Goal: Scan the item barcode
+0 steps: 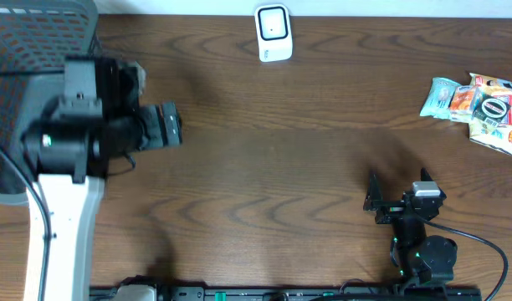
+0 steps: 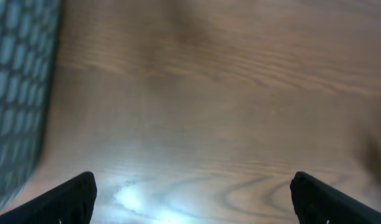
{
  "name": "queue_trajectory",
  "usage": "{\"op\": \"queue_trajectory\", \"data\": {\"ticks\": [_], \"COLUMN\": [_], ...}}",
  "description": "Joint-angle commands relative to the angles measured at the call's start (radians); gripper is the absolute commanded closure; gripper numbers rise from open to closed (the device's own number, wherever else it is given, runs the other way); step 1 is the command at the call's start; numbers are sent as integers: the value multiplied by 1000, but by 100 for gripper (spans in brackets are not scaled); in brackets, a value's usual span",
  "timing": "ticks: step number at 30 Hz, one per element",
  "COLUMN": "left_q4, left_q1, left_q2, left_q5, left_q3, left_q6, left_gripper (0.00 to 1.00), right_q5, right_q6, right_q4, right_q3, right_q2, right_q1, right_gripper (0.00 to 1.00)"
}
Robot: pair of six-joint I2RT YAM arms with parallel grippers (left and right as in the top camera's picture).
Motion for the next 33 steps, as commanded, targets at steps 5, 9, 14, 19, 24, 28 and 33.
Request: {"op": "queue_trajectory", "data": {"ticks": [5, 9, 14, 19, 24, 28, 33], "left_q4": [159, 134, 161, 303, 537, 707, 926], "left_q1": [1, 0, 0, 0, 1, 29, 93], "left_q2": [-257, -404, -604, -788, -915, -1004, -1085], "left_q5": [95, 92, 50, 86, 145, 143, 140], "left_q3": [-386, -537, -689, -844, -1002, -1124, -1259], "left_q6": [167, 168, 208, 224, 223, 223, 153], "left_gripper": [3, 2, 2, 2, 3, 2, 2], "right_q5": [-1, 0, -1, 0, 0, -1, -1], "right_q6": [0, 0, 0, 0, 0, 0, 0], "right_q4": [-3, -3, -3, -3, -3, -3, -3], "right_q3": [-3, -3, -3, -3, -3, -3, -3], "right_q2": [-8, -8, -8, -8, -8, -8, -8], "right_q1": [-5, -5, -5, -5, -5, -5, -5], "right_gripper": [1, 1, 1, 1, 1, 1, 1]}}
